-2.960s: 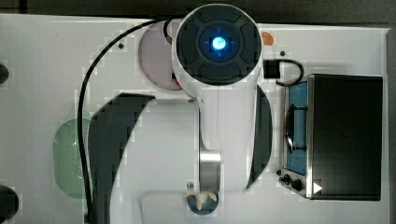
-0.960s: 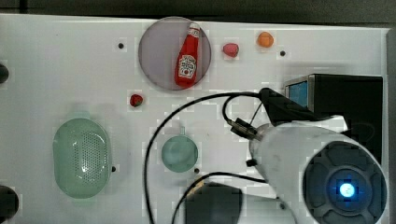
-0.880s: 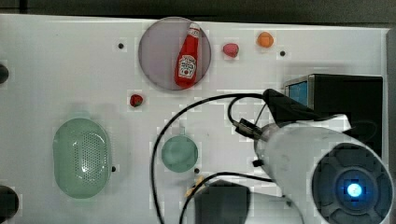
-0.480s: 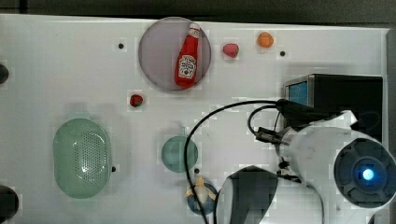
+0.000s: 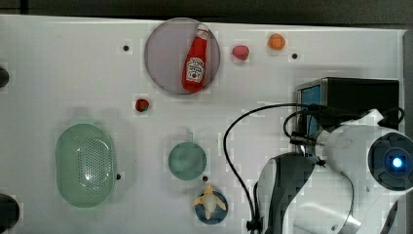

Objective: Flap open oven.

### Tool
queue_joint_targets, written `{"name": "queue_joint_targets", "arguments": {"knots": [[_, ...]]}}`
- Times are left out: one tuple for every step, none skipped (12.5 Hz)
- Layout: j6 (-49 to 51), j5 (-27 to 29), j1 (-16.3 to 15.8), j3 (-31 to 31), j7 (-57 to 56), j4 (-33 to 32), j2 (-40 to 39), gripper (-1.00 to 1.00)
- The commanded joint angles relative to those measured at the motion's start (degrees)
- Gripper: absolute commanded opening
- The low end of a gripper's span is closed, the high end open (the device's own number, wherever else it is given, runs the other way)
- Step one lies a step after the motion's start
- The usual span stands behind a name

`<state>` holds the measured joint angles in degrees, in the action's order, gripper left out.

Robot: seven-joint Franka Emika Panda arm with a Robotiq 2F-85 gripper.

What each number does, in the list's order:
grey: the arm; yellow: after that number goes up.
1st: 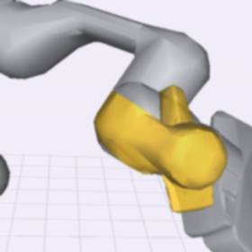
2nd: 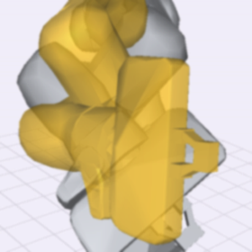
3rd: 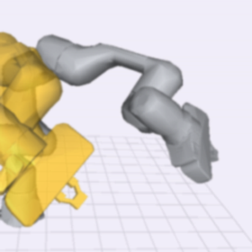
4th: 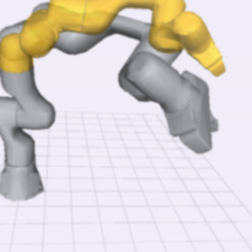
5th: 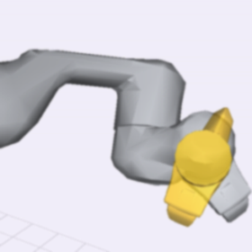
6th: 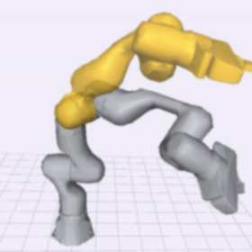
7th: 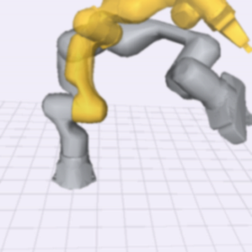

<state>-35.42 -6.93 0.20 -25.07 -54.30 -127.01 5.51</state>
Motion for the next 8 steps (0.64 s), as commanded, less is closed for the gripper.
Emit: {"name": "queue_joint_targets", "arguments": {"knots": [[-3.56, -0.32, 0.58, -1.95, -4.97, -0.15, -1.99, -0.65], [-4.8, -0.32, 0.58, -2.16, -4.97, -0.15, -3.24, -0.65], [-6.03, -0.32, 0.58, -2.19, -4.95, -0.16, -4.49, -0.65], [-7.47, -0.32, 0.58, -2.25, -4.96, -0.16, -5.82, -0.65], [-8.55, -0.32, 0.59, -2.4, -4.97, -0.18, -7.18, -0.65], [-9.18, -0.32, 0.61, -2.55, -4.97, -0.18, -8.53, -0.65], [-9.89, -0.31, 0.64, -2.62, -4.95, -0.18, -9.79, -0.65], [-10.41, -0.3, 0.64, -2.64, -4.98, -0.18, -10.92, -0.65]]}}
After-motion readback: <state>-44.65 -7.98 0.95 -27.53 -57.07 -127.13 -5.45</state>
